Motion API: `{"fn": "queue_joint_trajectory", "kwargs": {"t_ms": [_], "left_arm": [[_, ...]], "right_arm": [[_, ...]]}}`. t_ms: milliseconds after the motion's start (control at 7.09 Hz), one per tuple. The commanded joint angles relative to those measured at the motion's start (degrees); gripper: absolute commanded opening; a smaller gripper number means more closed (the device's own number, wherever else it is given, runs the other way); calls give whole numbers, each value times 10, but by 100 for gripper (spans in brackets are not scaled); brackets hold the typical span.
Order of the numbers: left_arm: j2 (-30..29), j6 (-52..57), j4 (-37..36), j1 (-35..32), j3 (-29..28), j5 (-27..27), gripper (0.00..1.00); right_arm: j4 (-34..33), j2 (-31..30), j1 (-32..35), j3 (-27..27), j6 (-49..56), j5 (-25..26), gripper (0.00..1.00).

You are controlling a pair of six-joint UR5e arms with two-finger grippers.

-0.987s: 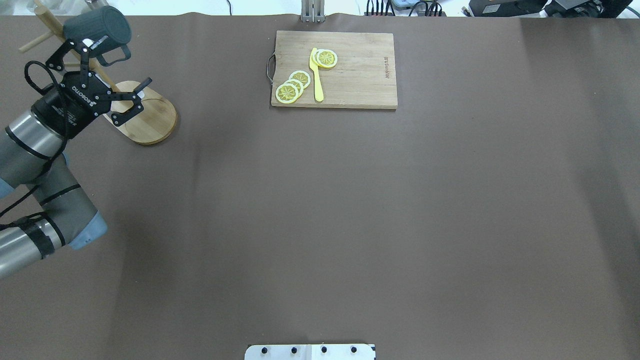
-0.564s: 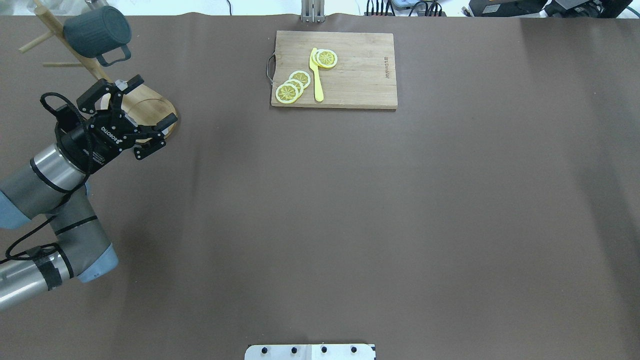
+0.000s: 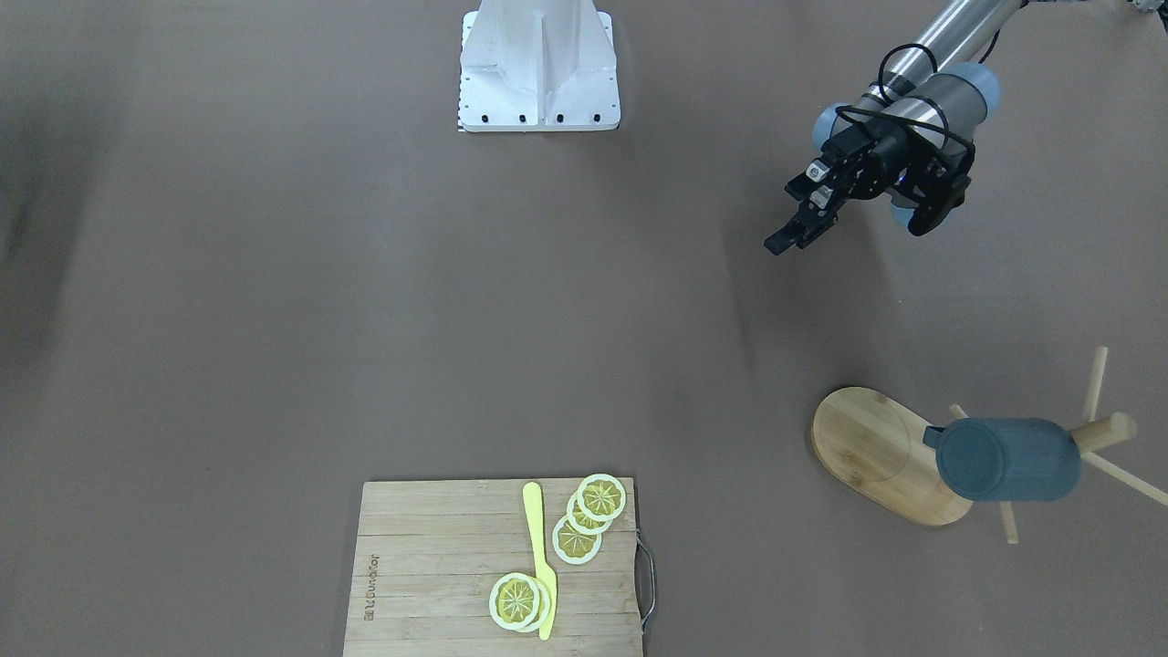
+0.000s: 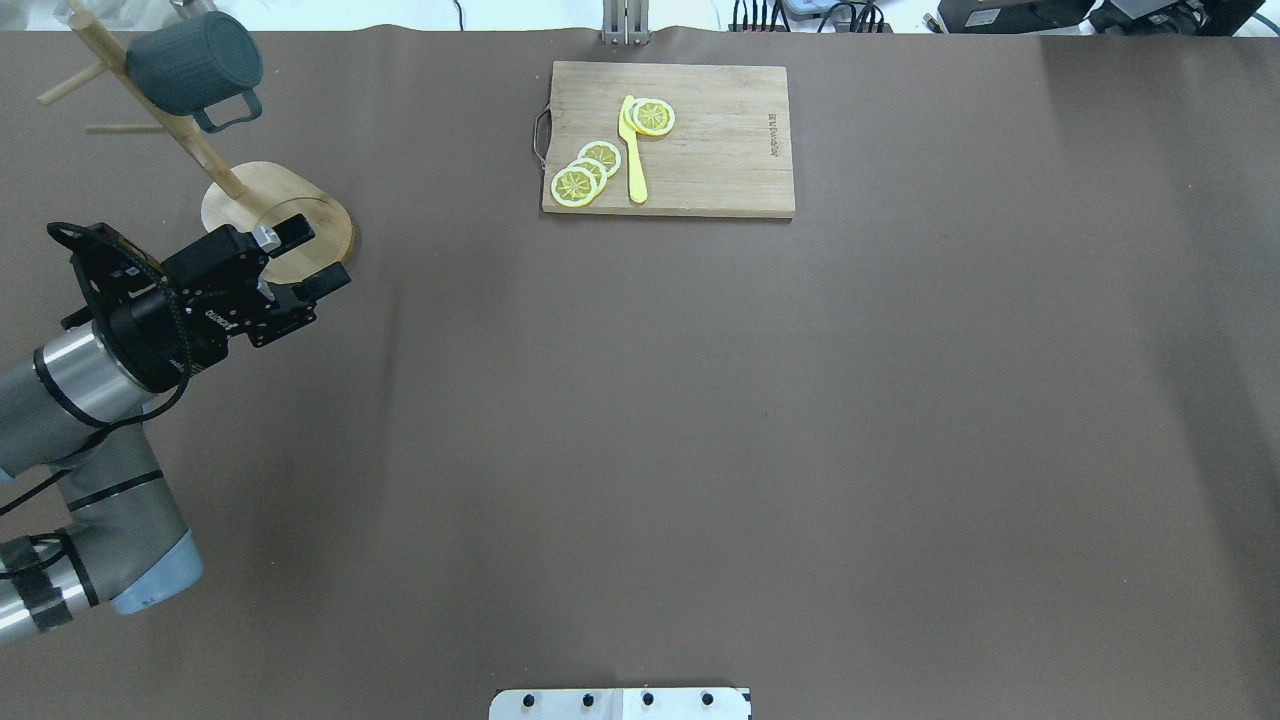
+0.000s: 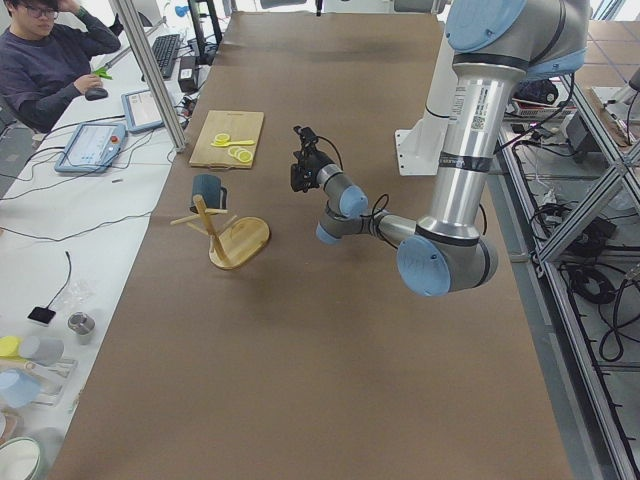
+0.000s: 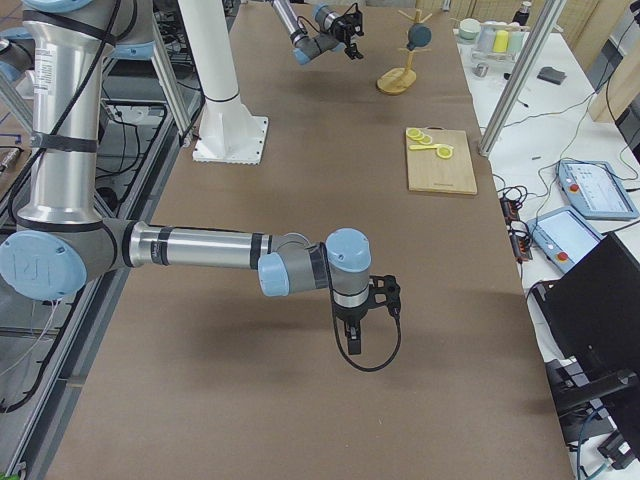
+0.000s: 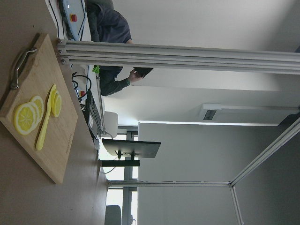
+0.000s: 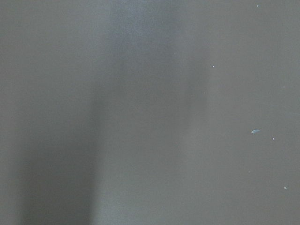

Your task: Hang cup on storage rack

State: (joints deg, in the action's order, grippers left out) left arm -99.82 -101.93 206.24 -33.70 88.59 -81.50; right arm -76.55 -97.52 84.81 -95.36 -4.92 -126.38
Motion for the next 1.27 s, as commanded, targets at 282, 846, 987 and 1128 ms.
{"fn": "queue_joint_trajectory", "kwargs": {"t_ms": [282, 846, 987, 1128], "left_arm": [[73, 322, -156, -1, 107, -30, 99], [116, 605, -297, -11, 127, -35, 99], [128, 676, -347, -14, 144, -35, 99], [137, 714, -384, -32, 144, -35, 99]], "right_arm": [[0, -2, 0, 0, 0, 0, 100], [-1, -2, 0, 2, 0, 0, 100], [0, -2, 0, 1, 0, 0, 100], [0, -2, 0, 2, 0, 0, 100]]}}
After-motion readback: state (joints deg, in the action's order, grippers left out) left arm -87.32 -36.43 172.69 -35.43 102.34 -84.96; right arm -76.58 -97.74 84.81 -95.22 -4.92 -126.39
